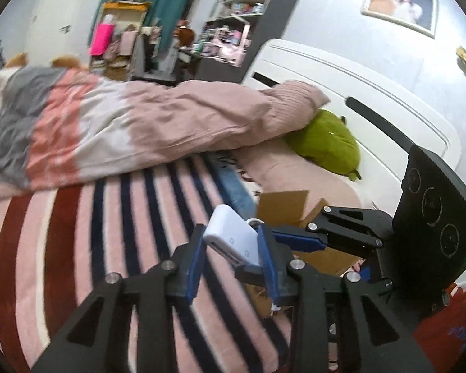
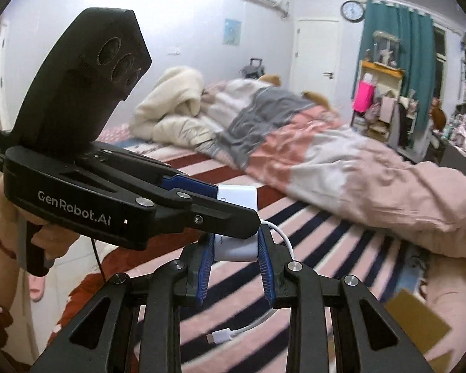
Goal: Organize rigid objects
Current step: 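Pass the USB adapter from the right gripper to the left gripper, then drop the USB adapter into the cardboard box with the left gripper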
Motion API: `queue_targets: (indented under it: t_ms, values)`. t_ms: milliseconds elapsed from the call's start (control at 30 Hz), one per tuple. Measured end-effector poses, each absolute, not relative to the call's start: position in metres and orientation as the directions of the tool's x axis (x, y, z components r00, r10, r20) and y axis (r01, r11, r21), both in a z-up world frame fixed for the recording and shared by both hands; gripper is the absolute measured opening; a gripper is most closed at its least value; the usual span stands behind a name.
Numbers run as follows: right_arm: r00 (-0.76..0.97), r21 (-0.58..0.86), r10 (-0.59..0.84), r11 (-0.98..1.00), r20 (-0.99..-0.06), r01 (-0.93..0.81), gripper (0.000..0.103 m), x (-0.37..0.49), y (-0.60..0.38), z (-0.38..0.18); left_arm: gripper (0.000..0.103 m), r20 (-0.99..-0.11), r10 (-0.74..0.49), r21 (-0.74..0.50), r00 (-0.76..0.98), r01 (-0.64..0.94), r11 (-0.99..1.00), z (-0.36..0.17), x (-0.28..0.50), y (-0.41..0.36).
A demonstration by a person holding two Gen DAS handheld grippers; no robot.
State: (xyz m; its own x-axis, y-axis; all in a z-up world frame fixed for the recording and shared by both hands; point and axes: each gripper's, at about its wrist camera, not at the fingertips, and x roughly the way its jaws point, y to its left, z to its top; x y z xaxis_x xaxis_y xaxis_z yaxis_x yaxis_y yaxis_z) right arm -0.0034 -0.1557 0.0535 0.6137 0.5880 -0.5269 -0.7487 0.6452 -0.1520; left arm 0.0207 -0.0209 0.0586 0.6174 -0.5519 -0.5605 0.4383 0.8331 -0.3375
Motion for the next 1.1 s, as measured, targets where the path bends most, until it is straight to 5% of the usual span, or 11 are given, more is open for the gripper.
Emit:
queue_targets:
  t_ms: [600, 767, 967, 1100]
  values:
    - [0.591, -0.050, 0.364, 0.822, -0.719, -0.568, 0.023, 0.045, -0.294, 0.019, 0.031, -0.724, -0.591, -0.340, 0.354, 0.562, 0.754, 0.003, 0.083, -0.181]
    - [0.559, -0.040, 0.346, 0.824, -0.754, -0.565, 0.024, 0.047, -0.299, 0.011, 0.055, -0.731, -0.574, -0.334, 0.369, 0.540, 0.773, 0.000, 0.084, -0.175]
    - [0.566, -0.042, 0.347, 0.826, -0.747, -0.562, 0.040, 0.042, -0.297, 0.013, 0.079, -0.696, -0.526, -0.276, 0.489, 0.495, 0.824, 0.017, 0.069, -0.151]
    - [0.623, -0.034, 0.395, 0.827, -0.676, -0.562, 0.072, 0.034, -0.299, 0.025, 0.082, -0.668, -0.442, -0.205, 0.599, 0.423, 0.883, 0.029, 0.053, -0.133]
